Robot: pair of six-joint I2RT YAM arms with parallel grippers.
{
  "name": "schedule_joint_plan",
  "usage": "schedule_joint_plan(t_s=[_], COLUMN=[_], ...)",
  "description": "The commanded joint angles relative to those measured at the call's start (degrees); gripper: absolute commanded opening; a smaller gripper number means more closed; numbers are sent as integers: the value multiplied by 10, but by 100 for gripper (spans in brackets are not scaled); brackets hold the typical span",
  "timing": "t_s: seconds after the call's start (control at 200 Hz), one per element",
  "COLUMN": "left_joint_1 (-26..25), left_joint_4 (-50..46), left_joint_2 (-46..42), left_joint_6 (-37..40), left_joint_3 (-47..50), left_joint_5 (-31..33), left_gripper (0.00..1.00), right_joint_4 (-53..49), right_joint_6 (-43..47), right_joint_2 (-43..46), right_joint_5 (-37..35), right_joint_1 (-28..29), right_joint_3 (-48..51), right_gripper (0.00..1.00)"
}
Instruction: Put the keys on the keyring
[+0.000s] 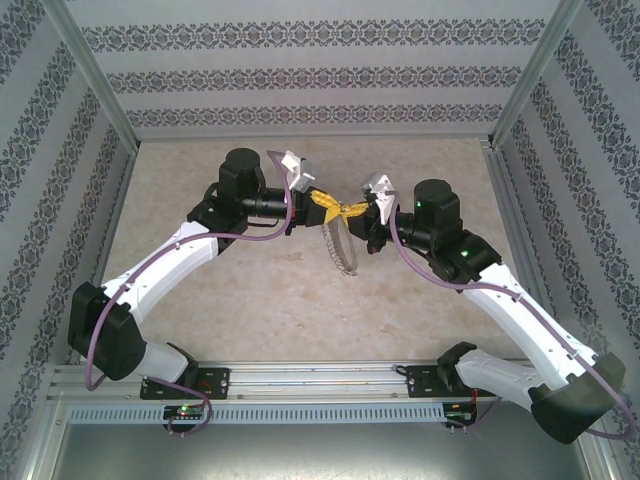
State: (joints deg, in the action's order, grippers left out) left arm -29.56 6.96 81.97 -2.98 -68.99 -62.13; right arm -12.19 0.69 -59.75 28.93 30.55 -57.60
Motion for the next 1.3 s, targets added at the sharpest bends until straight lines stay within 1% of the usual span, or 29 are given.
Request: schedule_joint_plan(t_s=[0.0, 0.26, 0.41, 0.55, 0.709, 0.924, 1.049, 1.169, 1.294], left_joint_1=[-7, -6, -7, -6, -6, -6, -6, -6, -6], left_joint_4=[15, 15, 16, 17, 13, 10, 9, 9, 6], left_joint_2=[-14, -10, -11, -11, -13, -14, -14, -13, -11], left_joint_6=[5, 5, 4, 3, 3, 5, 7, 10, 13], left_joint_3=[0, 0, -2, -4, -5, -4, -1, 2, 6], left_joint_5=[-7, -8, -8, -9, -9, -8, -8, -5, -3], left_gripper=[0, 0, 0, 0, 0, 0, 0, 0, 0], right_joint_4=[10, 8, 6, 9, 10, 11, 8, -2, -10], right_joint_6=[18, 6, 3, 0, 7, 10, 14, 18, 19], right_joint_2=[11, 56, 61, 48, 30, 12, 15, 21, 29], right_joint_5=[-6, -3, 6, 17, 9, 4, -6, -31, -36], right_joint_1=[6, -35, -43, -37, -15, 1, 0, -2, -9], right_joint_3=[-14, 3, 0, -6, -15, -23, -25, -29, -35], right_gripper=[0, 0, 0, 0, 0, 0, 0, 0, 0])
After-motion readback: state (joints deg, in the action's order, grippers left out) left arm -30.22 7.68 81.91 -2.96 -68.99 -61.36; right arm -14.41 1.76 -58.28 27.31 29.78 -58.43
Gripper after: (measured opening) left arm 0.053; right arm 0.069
